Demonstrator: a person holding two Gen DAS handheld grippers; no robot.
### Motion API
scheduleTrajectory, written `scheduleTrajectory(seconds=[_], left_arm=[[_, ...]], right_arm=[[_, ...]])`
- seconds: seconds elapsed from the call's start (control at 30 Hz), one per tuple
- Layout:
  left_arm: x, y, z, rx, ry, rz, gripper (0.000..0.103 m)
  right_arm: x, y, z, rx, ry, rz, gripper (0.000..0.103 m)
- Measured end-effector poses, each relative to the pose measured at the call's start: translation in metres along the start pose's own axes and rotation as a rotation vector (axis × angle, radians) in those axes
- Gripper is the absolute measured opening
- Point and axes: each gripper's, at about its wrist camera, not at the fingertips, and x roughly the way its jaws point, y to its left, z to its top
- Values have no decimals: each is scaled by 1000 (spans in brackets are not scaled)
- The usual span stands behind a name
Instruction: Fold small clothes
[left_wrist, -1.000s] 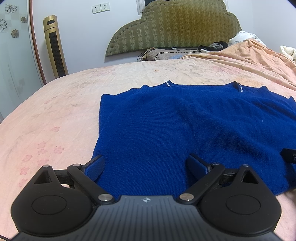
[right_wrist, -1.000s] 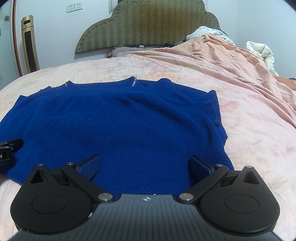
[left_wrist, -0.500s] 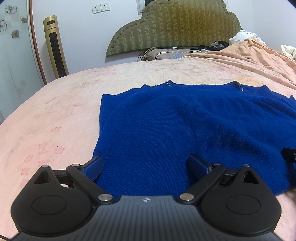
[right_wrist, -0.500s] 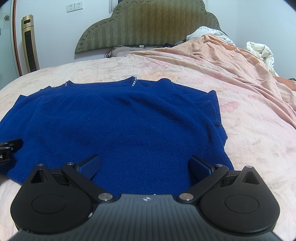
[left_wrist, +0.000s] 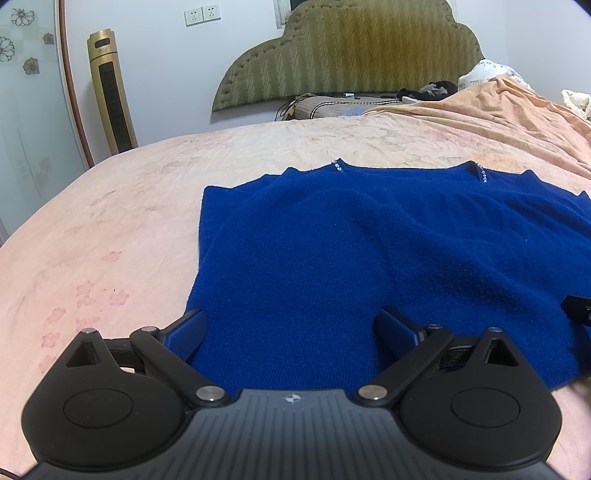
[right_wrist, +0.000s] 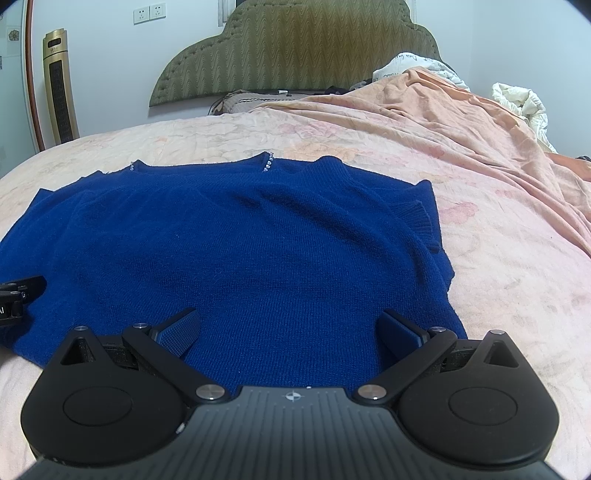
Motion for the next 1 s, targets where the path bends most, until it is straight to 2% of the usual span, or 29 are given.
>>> scheduleTrajectory(seconds=[0.1, 0.23, 0.33, 0.43, 0.57, 0.67, 0.73, 0.83, 0.9, 1.0], left_arm=[[-2, 1, 1, 8, 4, 2, 100], [-11, 15, 14, 47, -3, -46, 100], [-14, 43, 31, 56, -46, -24, 100], [0, 79, 49, 11, -14, -68, 100], [37, 123, 70, -99, 100, -202, 100], [66, 141, 79, -167, 172, -289, 100], [84, 148, 82, -208, 221, -375, 100], [108, 151, 87, -261, 267, -526, 102], [119, 147, 94, -264, 267, -579, 102], [138, 139, 103, -292, 273, -648, 103]], right_arm=[[0, 0, 0, 0, 0, 0, 103], [-2, -1, 0, 5, -7, -2, 102], [-14, -3, 1, 53, -55, -22, 103], [-31, 10, 4, 34, -114, 11, 103], [-53, 57, 3, -144, -154, 92, 103], [-65, 102, -6, -320, -148, 152, 103], [-68, 135, -15, -463, -127, 175, 102], [-71, 175, -34, -659, -154, 161, 102], [-67, 197, -45, -763, -197, 112, 102], [-58, 217, -47, -832, -270, 41, 102]])
